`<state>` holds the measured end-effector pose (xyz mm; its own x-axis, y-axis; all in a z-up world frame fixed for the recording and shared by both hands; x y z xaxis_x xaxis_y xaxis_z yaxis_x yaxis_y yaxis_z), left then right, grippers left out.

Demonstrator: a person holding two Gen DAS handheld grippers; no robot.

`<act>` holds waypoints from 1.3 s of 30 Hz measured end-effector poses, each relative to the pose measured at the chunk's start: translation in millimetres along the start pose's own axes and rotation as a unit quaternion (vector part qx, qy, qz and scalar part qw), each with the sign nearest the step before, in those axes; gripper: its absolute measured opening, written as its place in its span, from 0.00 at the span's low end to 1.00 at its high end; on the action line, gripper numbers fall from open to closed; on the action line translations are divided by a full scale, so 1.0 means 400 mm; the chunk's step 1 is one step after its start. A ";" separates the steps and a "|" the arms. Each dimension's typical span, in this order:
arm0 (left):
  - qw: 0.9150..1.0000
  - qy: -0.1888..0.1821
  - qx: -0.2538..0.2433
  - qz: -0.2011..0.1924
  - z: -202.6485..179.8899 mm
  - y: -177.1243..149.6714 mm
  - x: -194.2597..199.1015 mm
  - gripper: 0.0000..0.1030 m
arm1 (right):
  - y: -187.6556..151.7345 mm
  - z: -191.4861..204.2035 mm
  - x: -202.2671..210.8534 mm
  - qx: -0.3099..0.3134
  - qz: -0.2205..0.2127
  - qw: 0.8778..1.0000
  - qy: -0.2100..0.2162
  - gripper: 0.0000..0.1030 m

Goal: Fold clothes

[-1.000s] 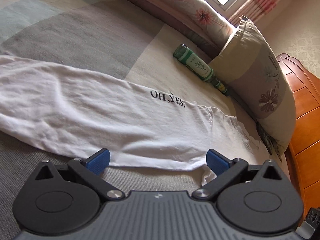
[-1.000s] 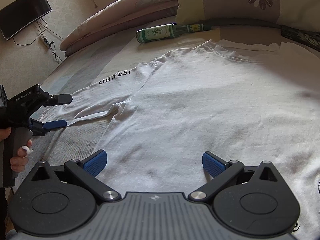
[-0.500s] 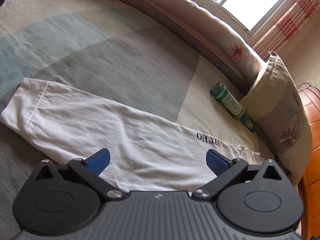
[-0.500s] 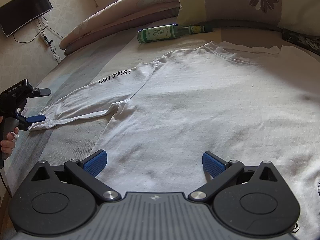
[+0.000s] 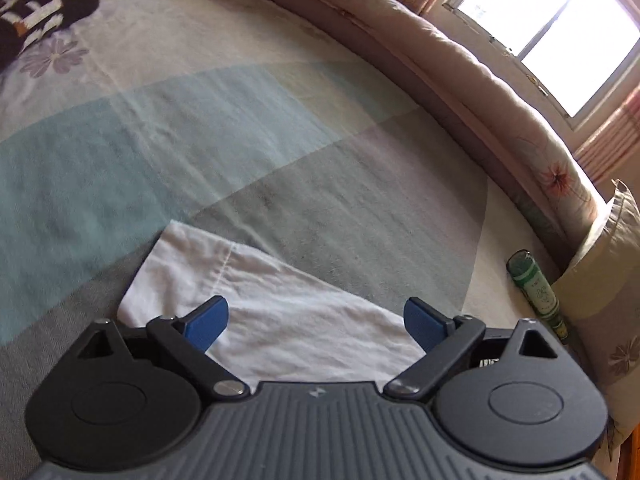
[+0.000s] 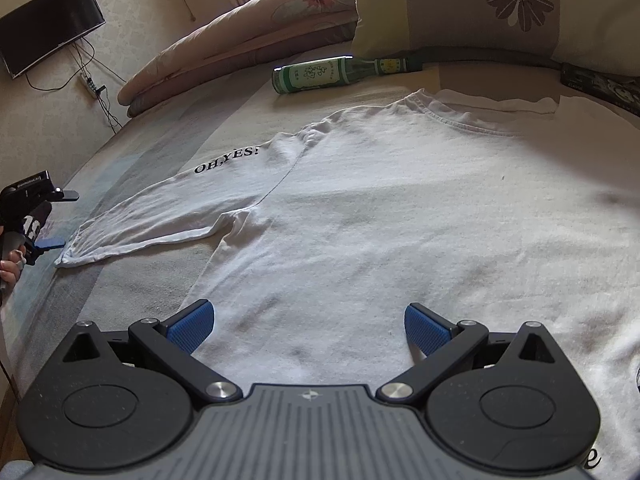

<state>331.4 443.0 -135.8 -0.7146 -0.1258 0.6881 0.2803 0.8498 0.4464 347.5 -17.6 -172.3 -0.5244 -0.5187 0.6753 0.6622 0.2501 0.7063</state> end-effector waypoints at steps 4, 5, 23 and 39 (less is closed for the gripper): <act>0.998 0.002 0.011 0.059 -0.005 -0.021 -0.094 0.92 | 0.000 -0.001 -0.004 0.007 -0.002 1.000 -0.004 1.00; 0.999 0.015 0.007 0.048 0.007 -0.012 -0.107 0.91 | -0.001 0.000 -0.005 0.009 -0.001 1.000 -0.004 1.00; 0.971 -0.107 -0.099 0.190 -0.294 -0.367 -0.112 0.92 | 0.005 0.009 0.011 0.005 -0.011 1.000 0.012 1.00; 0.978 -0.098 -0.182 0.025 -0.310 -0.499 0.015 0.95 | -0.003 0.018 0.006 0.022 -0.007 1.000 -0.007 1.00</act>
<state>350.7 209.2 -149.6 -0.7937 0.0422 0.6068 0.5018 0.6093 0.6140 341.7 -13.4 -169.8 -0.5414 -0.5109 0.6678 0.6301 0.2793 0.7245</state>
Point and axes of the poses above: each gripper's, at about its wrist camera, not at the fingertips, and x roughly against the way its jaws point, z to its left, y to its top, the point moved 10 cm from there along -x, roughly the way its jaws point, and after that the axes turned 11 degrees about x, right-handed, at the moved point
